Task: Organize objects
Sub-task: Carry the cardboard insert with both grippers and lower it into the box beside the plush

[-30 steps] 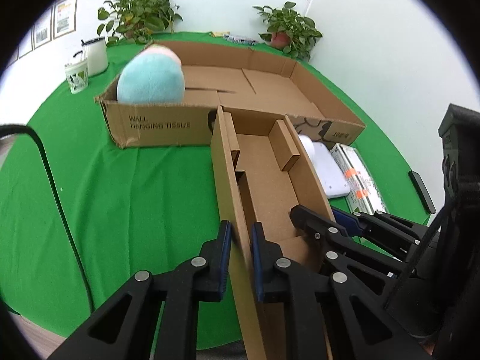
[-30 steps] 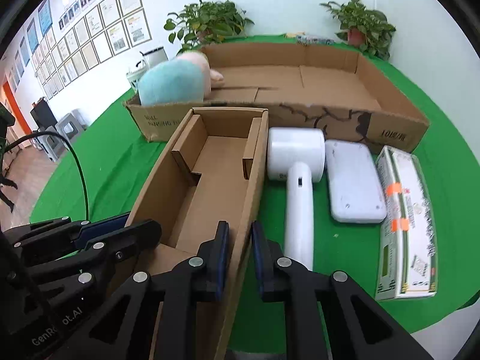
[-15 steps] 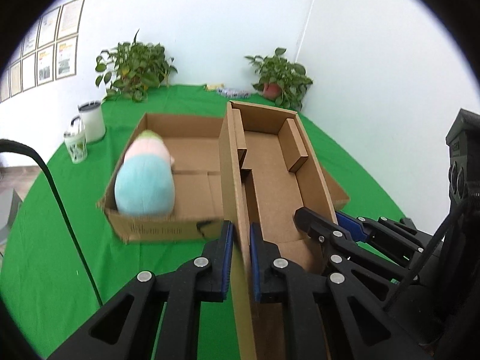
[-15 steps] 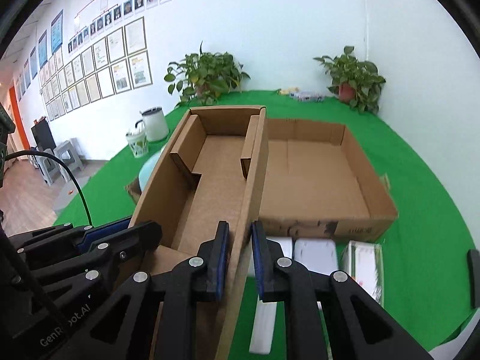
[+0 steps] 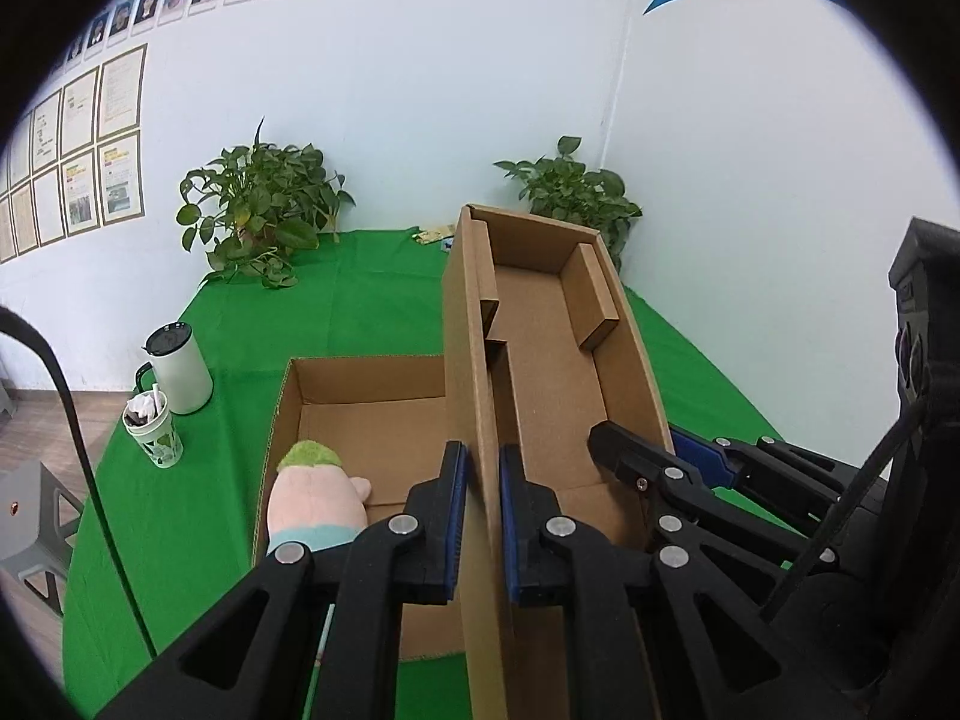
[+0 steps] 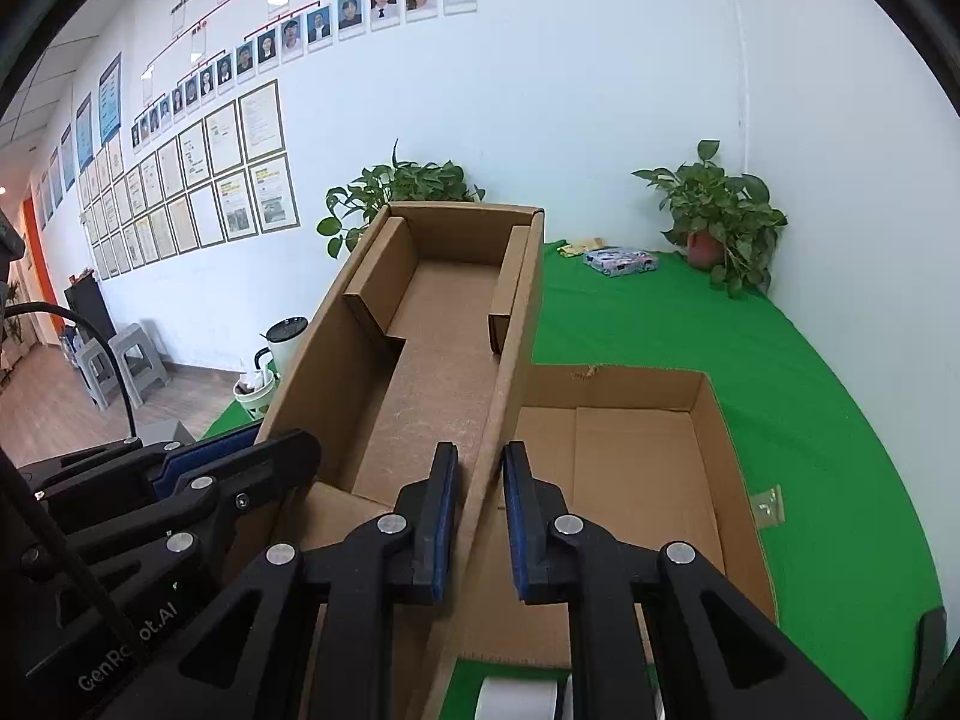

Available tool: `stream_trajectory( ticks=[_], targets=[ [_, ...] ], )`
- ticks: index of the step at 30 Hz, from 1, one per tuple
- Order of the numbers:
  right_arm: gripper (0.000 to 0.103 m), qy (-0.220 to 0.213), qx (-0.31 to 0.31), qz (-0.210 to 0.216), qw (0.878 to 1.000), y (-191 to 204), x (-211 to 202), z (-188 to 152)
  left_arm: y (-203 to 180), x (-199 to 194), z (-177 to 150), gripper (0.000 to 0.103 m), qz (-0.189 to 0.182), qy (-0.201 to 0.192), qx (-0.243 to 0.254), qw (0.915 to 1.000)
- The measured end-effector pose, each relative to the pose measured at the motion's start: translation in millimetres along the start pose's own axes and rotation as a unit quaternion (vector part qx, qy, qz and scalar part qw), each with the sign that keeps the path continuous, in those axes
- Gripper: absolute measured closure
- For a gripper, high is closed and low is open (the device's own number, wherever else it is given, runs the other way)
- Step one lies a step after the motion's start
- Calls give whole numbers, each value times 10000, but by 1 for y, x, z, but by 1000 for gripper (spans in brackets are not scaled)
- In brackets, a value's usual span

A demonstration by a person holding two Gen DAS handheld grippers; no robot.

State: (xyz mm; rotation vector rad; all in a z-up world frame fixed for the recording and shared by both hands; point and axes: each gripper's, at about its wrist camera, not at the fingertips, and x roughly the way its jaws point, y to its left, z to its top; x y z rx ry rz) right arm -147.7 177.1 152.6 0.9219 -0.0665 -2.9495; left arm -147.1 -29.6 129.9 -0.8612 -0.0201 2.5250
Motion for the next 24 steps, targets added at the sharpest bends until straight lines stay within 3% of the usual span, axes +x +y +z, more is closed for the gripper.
stream_trajectory(
  ticks=[6, 12, 24],
  targets=[
    [90, 398, -91, 131, 9991, -3, 62, 39, 21, 41, 15, 94, 127, 383, -103, 9991],
    [90, 784, 137, 427, 9959, -16, 133, 46, 35, 92, 12, 93, 371, 705, -15, 9968],
    [91, 1585, 645, 843, 9817, -46, 272, -23, 53, 191, -26, 93, 852, 1762, 119, 9806]
  ],
)
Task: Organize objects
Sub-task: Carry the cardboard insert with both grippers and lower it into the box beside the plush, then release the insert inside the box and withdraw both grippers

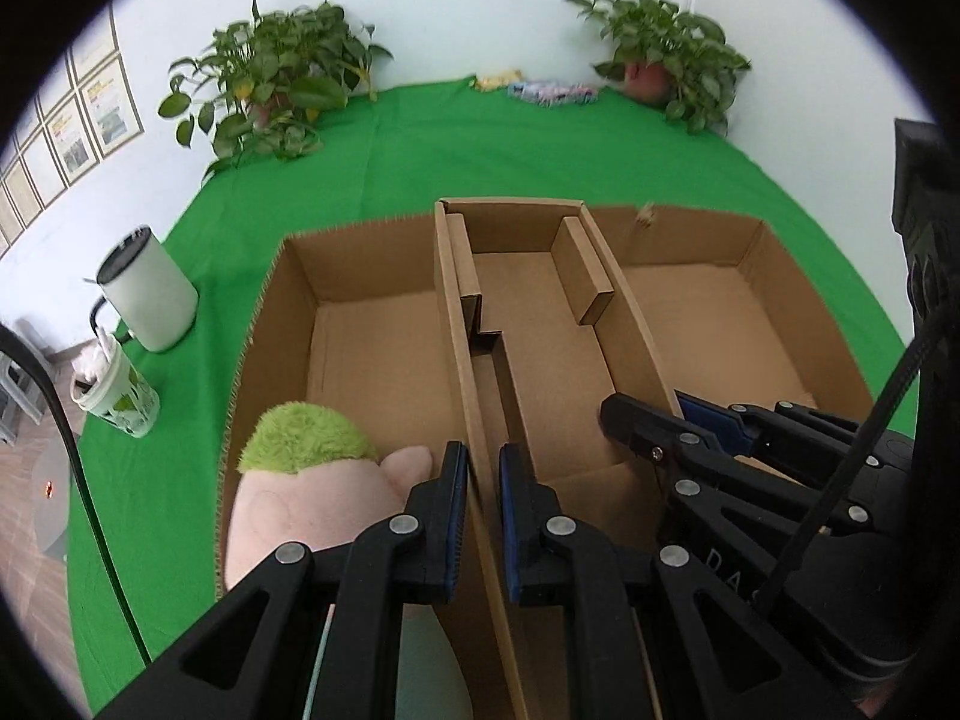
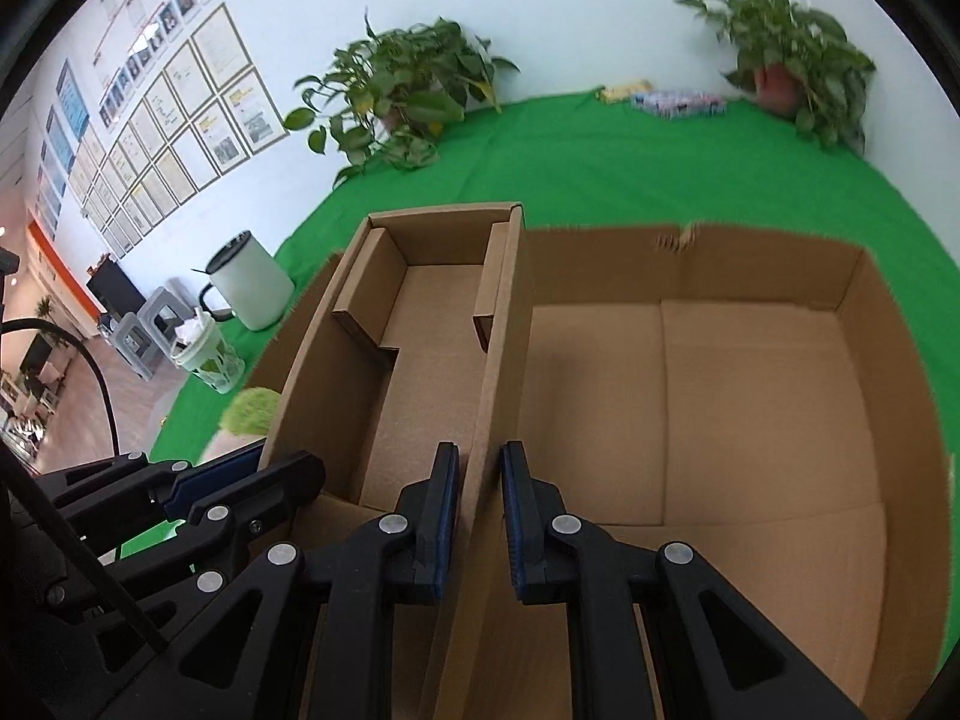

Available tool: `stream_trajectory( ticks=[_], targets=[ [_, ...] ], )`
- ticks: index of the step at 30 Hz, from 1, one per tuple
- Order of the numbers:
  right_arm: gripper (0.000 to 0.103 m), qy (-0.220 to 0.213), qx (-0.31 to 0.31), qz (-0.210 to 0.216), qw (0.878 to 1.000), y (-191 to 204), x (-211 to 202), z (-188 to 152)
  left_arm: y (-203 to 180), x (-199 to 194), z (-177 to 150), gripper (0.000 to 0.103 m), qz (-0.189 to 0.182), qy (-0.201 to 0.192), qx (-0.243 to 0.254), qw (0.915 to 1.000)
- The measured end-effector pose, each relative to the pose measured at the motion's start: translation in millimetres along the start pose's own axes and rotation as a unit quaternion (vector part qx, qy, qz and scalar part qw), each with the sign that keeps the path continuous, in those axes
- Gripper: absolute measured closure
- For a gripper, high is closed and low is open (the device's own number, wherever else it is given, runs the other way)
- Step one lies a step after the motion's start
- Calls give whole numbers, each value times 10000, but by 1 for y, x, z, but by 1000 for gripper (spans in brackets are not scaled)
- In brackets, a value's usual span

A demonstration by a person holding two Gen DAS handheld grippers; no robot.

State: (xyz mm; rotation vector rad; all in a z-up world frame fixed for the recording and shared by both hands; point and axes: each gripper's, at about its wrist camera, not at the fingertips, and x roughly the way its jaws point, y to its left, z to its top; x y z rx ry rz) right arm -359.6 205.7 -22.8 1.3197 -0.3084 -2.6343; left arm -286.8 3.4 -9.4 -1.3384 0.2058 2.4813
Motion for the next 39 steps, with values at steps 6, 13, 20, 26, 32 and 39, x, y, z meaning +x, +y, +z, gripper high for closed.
stream_trajectory(
  ticks=[6, 13, 20, 26, 32, 39],
  targets=[
    [92, 309, 109, -42, 9995, -9, 40, -19, 9, 26, -10, 93, -42, 420, -175, 9990],
    [93, 448, 106, -148, 9988, 4, 53, -34, 19, 6, -19, 88, -125, 310, -311, 9990],
    [95, 582, 13, -508, 9970, 28, 57, -30, 23, -26, -36, 88, -212, -69, -282, 9994],
    [94, 735, 187, -596, 9953, 39, 61, -33, 32, -40, -50, 88, -352, -217, -372, 9985],
    [94, 784, 852, -582, 9916, 26, 57, -38, 38, -47, -58, 88, -414, -339, -399, 9978],
    [95, 747, 1031, -732, 9892, 16, 56, -41, 46, -53, -63, 88, -469, -444, -511, 9966]
  ],
)
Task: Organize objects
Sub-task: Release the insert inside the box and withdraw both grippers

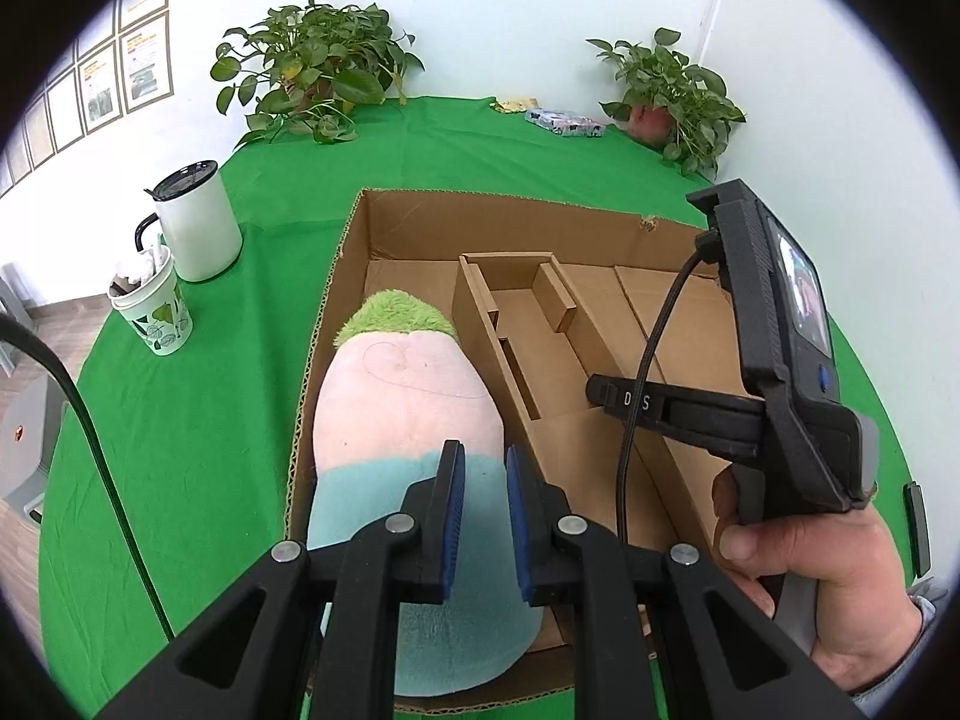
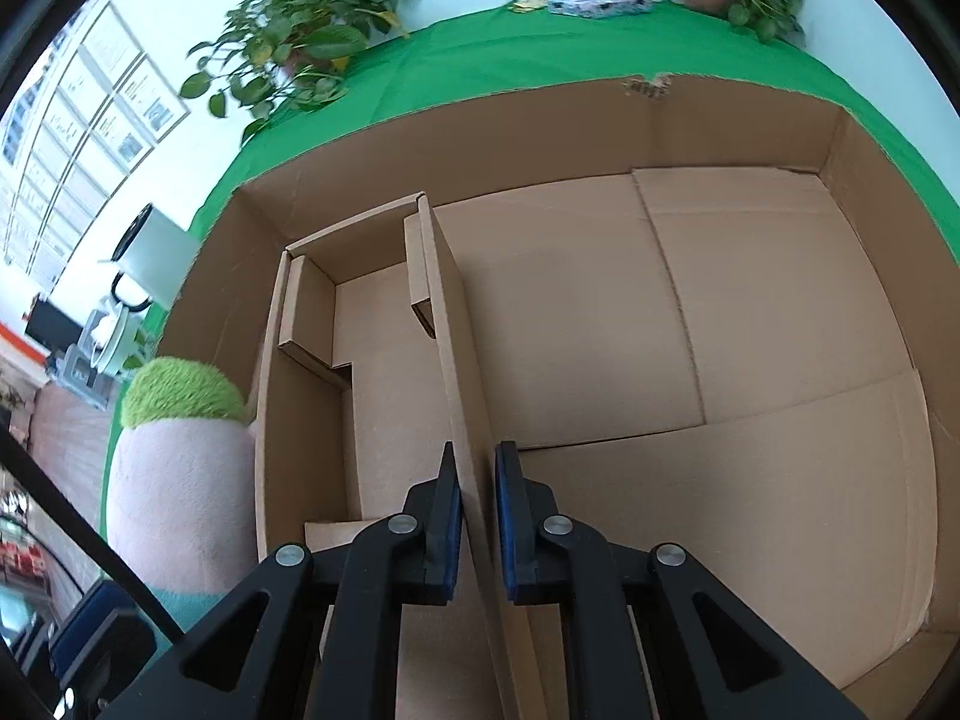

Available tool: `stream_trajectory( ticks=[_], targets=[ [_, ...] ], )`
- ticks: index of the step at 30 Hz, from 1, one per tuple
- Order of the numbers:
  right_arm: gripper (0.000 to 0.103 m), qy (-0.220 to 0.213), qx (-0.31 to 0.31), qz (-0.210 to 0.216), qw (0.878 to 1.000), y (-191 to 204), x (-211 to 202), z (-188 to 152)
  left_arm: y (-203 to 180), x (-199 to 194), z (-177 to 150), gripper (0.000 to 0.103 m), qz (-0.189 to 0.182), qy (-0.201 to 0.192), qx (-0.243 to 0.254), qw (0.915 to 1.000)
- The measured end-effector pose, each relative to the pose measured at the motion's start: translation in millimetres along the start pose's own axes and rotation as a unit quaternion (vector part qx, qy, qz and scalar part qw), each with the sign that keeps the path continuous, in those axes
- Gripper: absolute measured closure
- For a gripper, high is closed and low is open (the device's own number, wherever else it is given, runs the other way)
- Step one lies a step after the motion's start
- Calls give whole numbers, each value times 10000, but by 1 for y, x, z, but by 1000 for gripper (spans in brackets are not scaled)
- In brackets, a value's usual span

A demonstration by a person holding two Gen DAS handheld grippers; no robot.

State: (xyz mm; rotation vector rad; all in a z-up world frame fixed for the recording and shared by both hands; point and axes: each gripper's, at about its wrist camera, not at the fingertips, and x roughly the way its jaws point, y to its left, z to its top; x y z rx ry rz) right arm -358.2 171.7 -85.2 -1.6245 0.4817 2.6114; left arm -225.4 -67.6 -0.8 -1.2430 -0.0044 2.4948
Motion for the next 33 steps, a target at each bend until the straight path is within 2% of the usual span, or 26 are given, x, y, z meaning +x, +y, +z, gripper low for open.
stream_trajectory(
  ticks=[8, 14, 15, 17, 18, 19, 22, 26, 29, 33],
  targets=[
    [93, 67, 509, 188, 9985, 2, 2, -6, 10, -10, -6, 88, 18, -126, -230, 9997],
    [89, 165, 427, 224, 9987, 3, -1, -8, 12, -17, -12, 88, 37, -184, -296, 9994],
    [85, 202, 416, 269, 9986, 3, -1, -5, 13, -17, -13, 88, 31, -200, -300, 9993],
    [67, 310, 415, 476, 9975, -2, -10, -7, 14, -18, -15, 88, 49, -228, -292, 9993],
    [54, 295, 354, 499, 9977, -4, -17, -10, 14, -19, -16, 88, 58, -239, -275, 9993],
    [49, 207, 222, 483, 9984, -5, -26, -12, 15, -20, -17, 88, 63, -259, -246, 9993],
    [47, 0, -429, 216, 9988, -6, -55, -27, 15, -24, -21, 88, 113, -317, -162, 9993],
    [49, 169, -1059, 222, 9940, -2, -71, -56, 16, -27, -25, 88, 152, -361, -154, 9991],
    [53, 591, -913, 691, 9917, -5, -66, -78, 15, -28, -29, 88, 178, -369, -177, 9990],
    [59, 699, -879, 865, 9899, -4, -66, -104, 14, -33, -34, 88, 213, -364, -157, 9990]
  ],
)
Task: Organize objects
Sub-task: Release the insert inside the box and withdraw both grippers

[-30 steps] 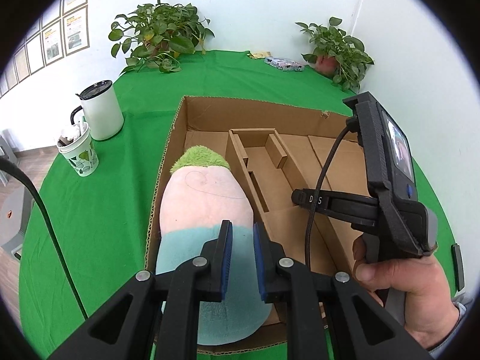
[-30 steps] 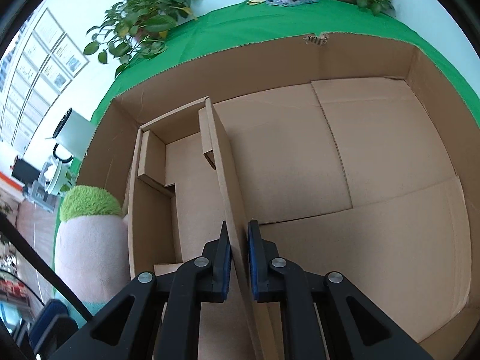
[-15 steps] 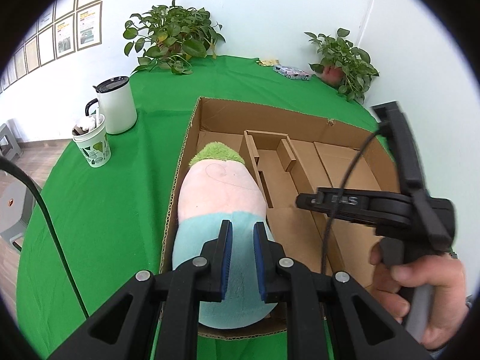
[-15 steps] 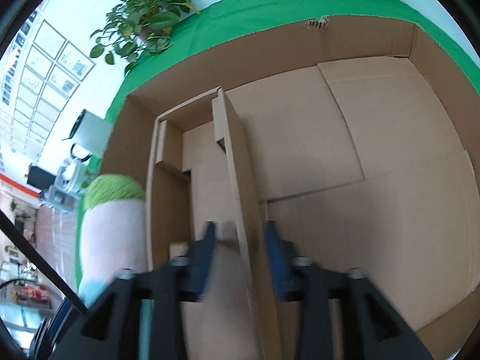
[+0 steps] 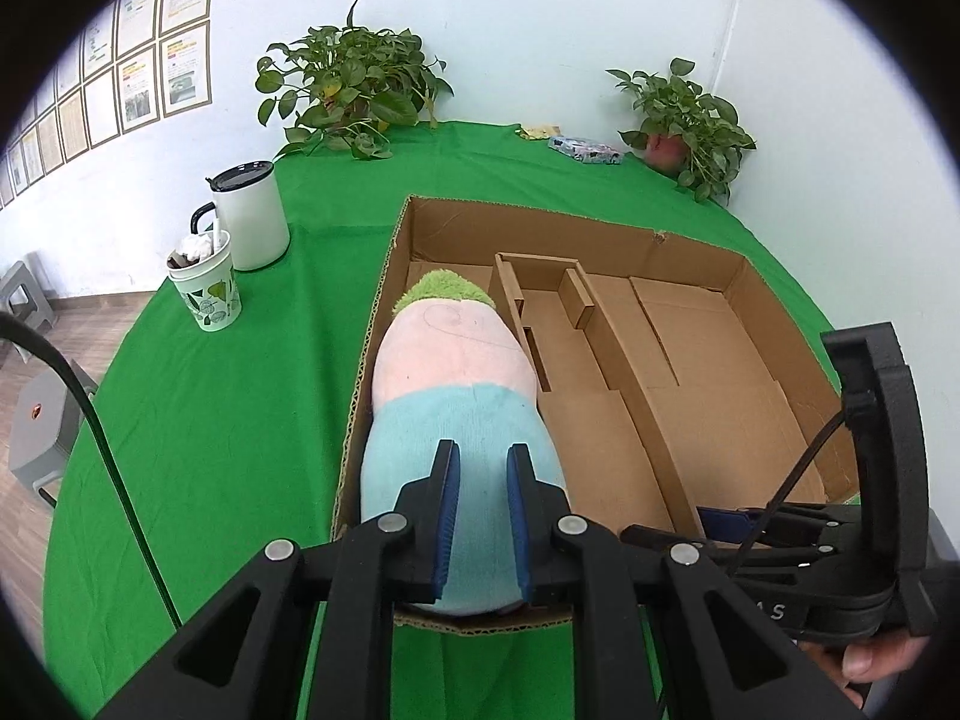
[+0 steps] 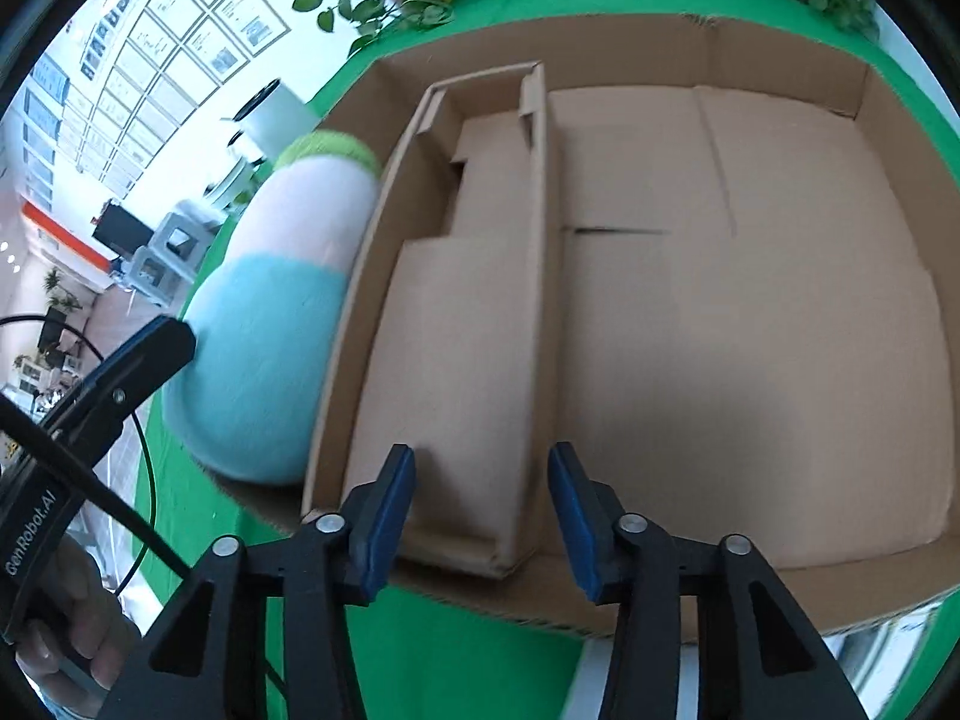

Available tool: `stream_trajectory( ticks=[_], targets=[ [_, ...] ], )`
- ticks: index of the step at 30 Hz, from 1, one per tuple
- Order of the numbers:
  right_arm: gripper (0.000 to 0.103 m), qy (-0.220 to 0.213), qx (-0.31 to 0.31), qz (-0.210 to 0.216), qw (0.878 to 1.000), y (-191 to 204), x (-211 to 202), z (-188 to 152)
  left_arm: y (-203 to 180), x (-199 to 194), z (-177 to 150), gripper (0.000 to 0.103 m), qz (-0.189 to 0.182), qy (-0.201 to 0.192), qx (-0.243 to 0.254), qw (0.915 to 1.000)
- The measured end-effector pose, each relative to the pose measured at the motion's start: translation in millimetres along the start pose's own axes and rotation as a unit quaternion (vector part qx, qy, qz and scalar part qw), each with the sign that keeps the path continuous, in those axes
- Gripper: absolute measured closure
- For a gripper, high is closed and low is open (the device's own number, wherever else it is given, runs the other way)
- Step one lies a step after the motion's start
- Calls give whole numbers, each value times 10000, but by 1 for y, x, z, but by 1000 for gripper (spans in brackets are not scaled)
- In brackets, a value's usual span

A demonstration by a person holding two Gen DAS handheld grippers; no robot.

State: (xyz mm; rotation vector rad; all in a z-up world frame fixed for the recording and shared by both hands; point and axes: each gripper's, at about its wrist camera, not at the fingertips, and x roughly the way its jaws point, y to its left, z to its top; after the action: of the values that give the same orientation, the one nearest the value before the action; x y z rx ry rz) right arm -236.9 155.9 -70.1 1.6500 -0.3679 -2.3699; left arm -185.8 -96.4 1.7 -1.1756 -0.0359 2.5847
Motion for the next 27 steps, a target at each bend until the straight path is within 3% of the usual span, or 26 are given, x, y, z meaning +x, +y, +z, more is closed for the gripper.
stream_trajectory(
  ticks=[7, 10, 12, 13, 14, 15, 19, 27],
  targets=[
    [58, -113, -46, -129, 9998, 6, -8, -11, -2, -6, -6, 88, 64, -76, 65, 9999],
    [51, -616, -276, -664, 9955, 7, -29, -20, -8, -14, -12, 85, 53, -256, 141, 9996],
    [38, -1199, -523, -982, 9865, 11, -55, -33, -15, -25, -19, 66, 87, -548, 212, 9982],
    [26, -1507, -654, -1063, 9807, 12, -69, -40, -19, -30, -23, 45, 127, -684, 233, 9973],
    [20, -1834, -779, -1168, 9730, 15, -81, -51, -24, -36, -28, 29, 193, -866, 263, 9957],
    [13, -2129, -866, -1306, 9644, 17, -93, -63, -29, -41, -32, 26, 246, -1019, 300, 9940],
    [6, -3016, -967, -1681, 9335, 15, -129, -114, -55, -57, -54, 25, 324, -1437, 509, 9878],
    [6, -3214, -786, -1704, 9282, -10, -157, -165, -80, -62, -83, 25, 44, -1400, 418, 9893]
  ],
)
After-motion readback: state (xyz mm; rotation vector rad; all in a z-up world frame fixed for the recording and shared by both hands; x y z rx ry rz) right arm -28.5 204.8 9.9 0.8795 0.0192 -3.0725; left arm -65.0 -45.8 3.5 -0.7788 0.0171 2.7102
